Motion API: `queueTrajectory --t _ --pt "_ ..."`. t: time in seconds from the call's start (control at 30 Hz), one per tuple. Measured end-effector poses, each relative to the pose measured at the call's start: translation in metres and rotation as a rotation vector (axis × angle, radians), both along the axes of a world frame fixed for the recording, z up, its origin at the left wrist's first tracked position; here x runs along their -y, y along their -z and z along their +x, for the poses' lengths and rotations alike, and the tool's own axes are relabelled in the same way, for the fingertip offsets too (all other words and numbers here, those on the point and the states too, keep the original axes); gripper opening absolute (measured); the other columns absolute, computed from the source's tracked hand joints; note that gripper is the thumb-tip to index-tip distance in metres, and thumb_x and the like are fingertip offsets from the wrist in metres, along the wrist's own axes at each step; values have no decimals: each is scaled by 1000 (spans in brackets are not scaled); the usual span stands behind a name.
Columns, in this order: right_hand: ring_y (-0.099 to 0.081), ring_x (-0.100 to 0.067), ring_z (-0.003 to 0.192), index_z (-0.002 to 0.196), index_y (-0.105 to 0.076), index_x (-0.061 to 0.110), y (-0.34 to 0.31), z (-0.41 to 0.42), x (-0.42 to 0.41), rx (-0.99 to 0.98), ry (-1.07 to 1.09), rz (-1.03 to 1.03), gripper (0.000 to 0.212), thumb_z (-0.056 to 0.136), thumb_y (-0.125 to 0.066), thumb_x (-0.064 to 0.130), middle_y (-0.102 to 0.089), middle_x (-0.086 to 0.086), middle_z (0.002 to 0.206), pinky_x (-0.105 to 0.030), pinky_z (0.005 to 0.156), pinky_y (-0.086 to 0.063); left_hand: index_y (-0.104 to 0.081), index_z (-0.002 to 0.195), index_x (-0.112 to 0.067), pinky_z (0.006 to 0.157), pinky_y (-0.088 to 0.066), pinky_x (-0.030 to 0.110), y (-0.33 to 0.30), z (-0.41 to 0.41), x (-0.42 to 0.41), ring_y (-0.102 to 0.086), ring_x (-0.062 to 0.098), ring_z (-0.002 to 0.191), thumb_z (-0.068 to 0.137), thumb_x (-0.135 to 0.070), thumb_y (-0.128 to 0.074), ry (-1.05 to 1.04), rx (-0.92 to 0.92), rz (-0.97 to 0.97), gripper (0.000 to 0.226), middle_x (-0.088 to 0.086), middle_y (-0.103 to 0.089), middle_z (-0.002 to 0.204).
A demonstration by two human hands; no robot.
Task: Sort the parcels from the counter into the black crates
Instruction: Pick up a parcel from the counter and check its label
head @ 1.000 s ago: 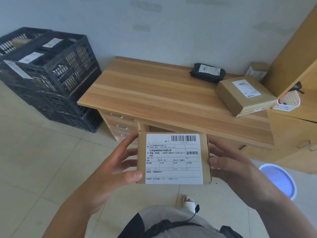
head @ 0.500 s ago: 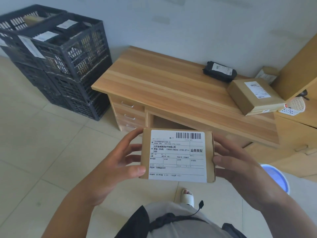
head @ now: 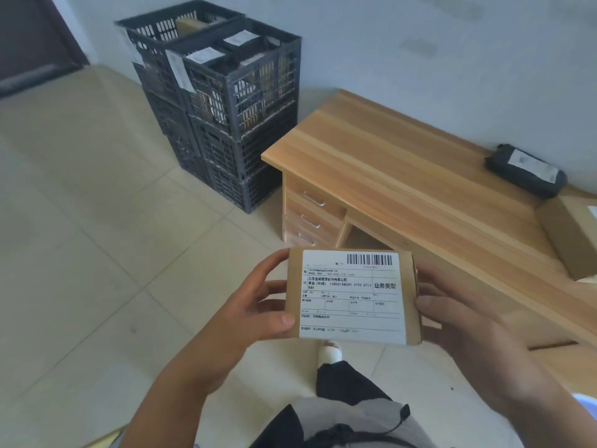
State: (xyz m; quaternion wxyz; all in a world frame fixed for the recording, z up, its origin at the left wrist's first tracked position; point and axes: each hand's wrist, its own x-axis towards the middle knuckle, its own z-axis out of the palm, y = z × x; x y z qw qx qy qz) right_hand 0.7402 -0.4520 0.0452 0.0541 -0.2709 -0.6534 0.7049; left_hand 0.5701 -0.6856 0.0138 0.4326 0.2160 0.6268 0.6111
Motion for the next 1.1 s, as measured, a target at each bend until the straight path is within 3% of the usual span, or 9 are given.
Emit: queueTrajectory --t 0.27,0.4,0.53,0.67,0.97,1.1 --pt "-69 -26 114 121 -71 42 30 -140 -16 61 -192 -101 47 80 -56 25 -76 -4 118 -49 93 -52 -53 129 -66 98 -56 48 11 -80 8 -69 23 117 60 -43 -75 -257 34 -111 76 -4 -69 130" --pt "-71 -22 109 119 -71 47 39 -229 -32 60 -256 -165 42 93 -54 19 -76 -1 118 -39 87 -51 -55 129 -63 97 -55 49 3 -147 -2 -69 25 118 57 -41 -76 -363 38 -150 78 -1 -70 130" --pt "-71 -22 106 132 -64 37 47 -318 -45 74 -304 -237 49 84 -55 33 -75 -4 119 -39 84 -54 -58 128 -61 97 -55 50 -13 -219 -13 -72 26 113 56 -38 -76 -440 5 -175 78 0 -71 126" --pt "-71 -25 103 133 -63 36 48 -405 -50 77 -388 -251 51 82 -58 37 -76 -3 118 -39 84 -54 -57 131 -59 99 -55 51 -13 -282 -17 -71 27 114 57 -39 -75 -546 1 -177 79 3 -70 128" --pt "-73 -24 106 130 -59 32 58 -581 -12 138 -534 -201 51 80 -64 39 -77 -4 115 -39 85 -54 -55 130 -64 107 -47 54 15 -412 27 -68 25 120 60 -40 -74 -671 95 -137 77 -2 -68 134" --pt "-74 -23 100 130 -59 30 58 -659 15 160 -520 -163 54 78 -65 37 -78 -4 113 -33 77 -55 -54 129 -65 105 -49 49 25 -498 55 -68 23 120 61 -41 -72 -632 96 -110 75 -4 -68 132"
